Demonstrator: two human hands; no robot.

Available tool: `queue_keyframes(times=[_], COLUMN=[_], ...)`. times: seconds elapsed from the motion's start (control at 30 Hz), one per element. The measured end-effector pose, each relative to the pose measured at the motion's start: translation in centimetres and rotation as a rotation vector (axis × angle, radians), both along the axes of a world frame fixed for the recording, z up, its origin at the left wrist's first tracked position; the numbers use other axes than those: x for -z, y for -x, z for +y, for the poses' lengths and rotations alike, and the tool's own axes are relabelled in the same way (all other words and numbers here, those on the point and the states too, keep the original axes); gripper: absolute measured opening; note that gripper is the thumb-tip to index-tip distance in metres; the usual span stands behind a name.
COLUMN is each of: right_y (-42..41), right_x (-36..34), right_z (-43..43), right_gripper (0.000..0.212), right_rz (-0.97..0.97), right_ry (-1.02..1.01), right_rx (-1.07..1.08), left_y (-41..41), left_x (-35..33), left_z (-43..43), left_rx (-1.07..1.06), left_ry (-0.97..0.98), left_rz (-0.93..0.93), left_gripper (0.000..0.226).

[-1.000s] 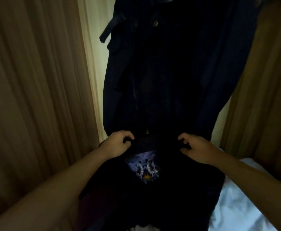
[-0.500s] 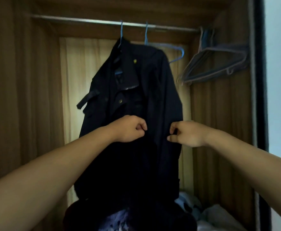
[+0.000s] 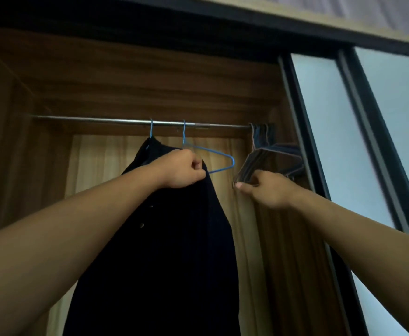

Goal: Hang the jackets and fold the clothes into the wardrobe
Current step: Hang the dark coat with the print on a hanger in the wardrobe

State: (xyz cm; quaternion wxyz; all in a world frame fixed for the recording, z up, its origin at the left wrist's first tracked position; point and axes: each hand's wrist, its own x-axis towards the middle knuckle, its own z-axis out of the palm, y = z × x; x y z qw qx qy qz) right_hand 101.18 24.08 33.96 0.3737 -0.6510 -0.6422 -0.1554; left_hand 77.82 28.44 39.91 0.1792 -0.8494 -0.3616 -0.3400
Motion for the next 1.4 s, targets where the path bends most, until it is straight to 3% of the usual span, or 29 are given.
queue_keyframes(times=[0.1,0.17,0.37,0.63,1.07,1.27,1.4], right_y=[0.6,1.2,2.9,4.5,4.1,3.3,2.8], right_x=[-2.2,-3.4,-5.1,-6.4,-8.9,-7.0,-4.5], right_z=[1.1,2.0,5.3,8.1,6.9,4.6,1.9], right_gripper=[0.08,0.075,0.029,0.039,0.034,0.036,0.038], right_rz=[0.118,0.211,0.524,0.425,0.407,0.437,0.372], right_ry=[-0.099,-0.131,-0.117,-0.273,-0.568,-0.63,-0.69], right_rx=[-0.038,-0.081,-0.287,-0.239,-0.016,-0.01,0.126], left_y=[-0.7,-0.9,-0.2,1.7,5.7,7.7,6.7], left_x=[-1.5,-2.0,-1.8,-1.1,-0.2,0.4,1.4], left_z=[0.0,0.3,0.9,0.5,-0.7,-0.2,0.3], left_rx=[-0.065,-0.1,-0.167,-0.16,-0.17,-0.129,-0.021], left_ry=[-0.043,-0.058,-0.064,-0.023,-0.005,0.018,0.02], left_rz=[0.016,0.033,0.083,0.017,-0.039,-0.107,-0.181], left_gripper=[0.023,0.022,0.02,0.017,0.016,0.015,0.011])
